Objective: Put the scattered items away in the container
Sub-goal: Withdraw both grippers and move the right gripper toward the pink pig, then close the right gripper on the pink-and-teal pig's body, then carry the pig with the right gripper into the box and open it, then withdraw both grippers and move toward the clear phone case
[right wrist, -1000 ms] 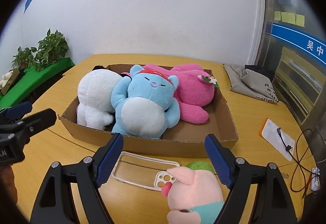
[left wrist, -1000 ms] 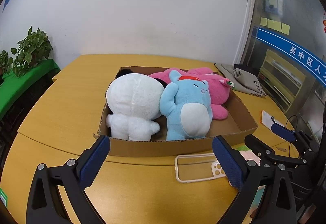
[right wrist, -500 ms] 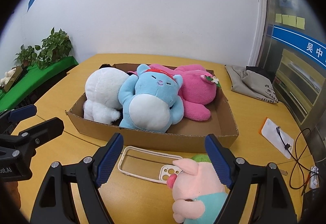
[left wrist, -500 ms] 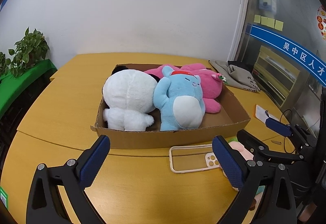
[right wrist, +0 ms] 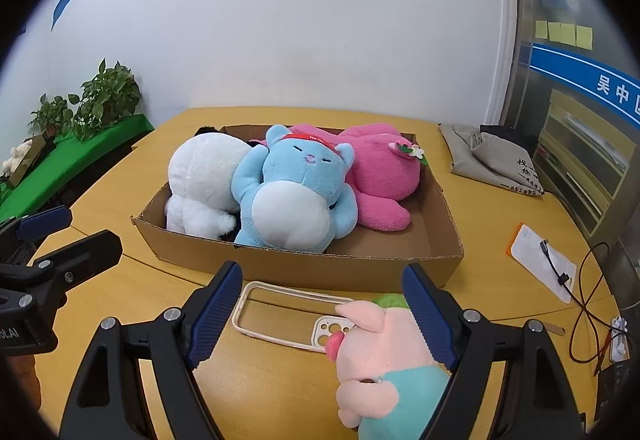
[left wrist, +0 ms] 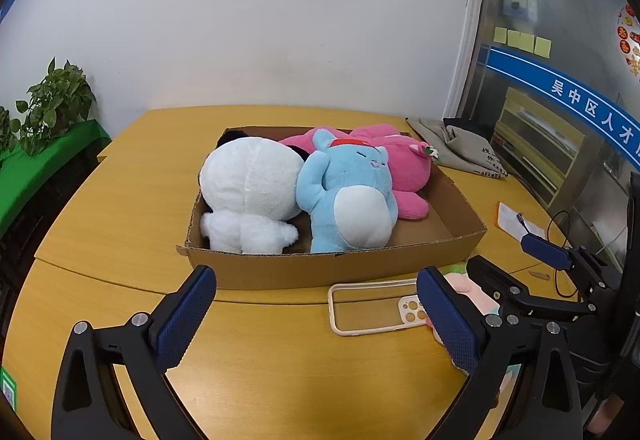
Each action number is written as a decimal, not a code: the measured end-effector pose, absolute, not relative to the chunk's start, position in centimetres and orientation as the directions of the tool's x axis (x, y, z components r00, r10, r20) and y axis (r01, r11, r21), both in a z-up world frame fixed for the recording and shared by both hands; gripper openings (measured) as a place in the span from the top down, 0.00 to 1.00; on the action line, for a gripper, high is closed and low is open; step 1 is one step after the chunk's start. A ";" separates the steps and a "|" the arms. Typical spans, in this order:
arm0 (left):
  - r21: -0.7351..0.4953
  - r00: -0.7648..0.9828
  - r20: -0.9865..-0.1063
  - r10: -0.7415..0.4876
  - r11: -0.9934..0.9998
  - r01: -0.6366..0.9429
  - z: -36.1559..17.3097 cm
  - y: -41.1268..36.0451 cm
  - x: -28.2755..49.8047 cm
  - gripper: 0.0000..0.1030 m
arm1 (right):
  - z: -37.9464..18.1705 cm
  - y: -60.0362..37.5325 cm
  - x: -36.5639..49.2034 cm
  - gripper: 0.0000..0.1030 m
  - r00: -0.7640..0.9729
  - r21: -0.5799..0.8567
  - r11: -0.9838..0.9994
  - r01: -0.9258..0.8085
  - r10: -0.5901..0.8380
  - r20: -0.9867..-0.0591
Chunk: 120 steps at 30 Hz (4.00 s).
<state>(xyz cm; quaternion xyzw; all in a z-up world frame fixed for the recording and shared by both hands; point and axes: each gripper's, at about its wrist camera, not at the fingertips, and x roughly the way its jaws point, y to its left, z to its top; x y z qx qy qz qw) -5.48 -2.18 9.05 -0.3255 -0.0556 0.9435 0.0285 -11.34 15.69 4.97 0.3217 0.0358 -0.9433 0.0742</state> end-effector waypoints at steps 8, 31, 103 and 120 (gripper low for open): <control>-0.139 -0.765 -0.632 0.127 -0.989 -0.049 8.3 -1.4 -5.8 0.01 | 4.7 17.2 -10.9 0.20 -0.781 -0.006 -0.987 0.158 -0.121 -0.613; -0.281 -0.549 -0.760 0.349 -0.937 -0.207 2.2 5.2 -8.7 0.01 | -6.4 23.0 -7.0 0.22 -0.582 0.100 -0.942 0.321 -0.279 -0.763; 0.023 -0.598 -0.750 0.283 -0.892 -0.451 7.3 12.6 -25.2 0.19 | -1.1 27.3 -22.2 0.16 -0.733 0.100 -0.993 0.064 -0.115 -0.670; -0.046 -0.797 -0.601 0.065 -0.998 -0.047 7.6 -1.0 -6.4 0.00 | 3.8 19.6 -11.3 0.16 -0.821 -0.062 -0.996 0.066 -0.019 -0.570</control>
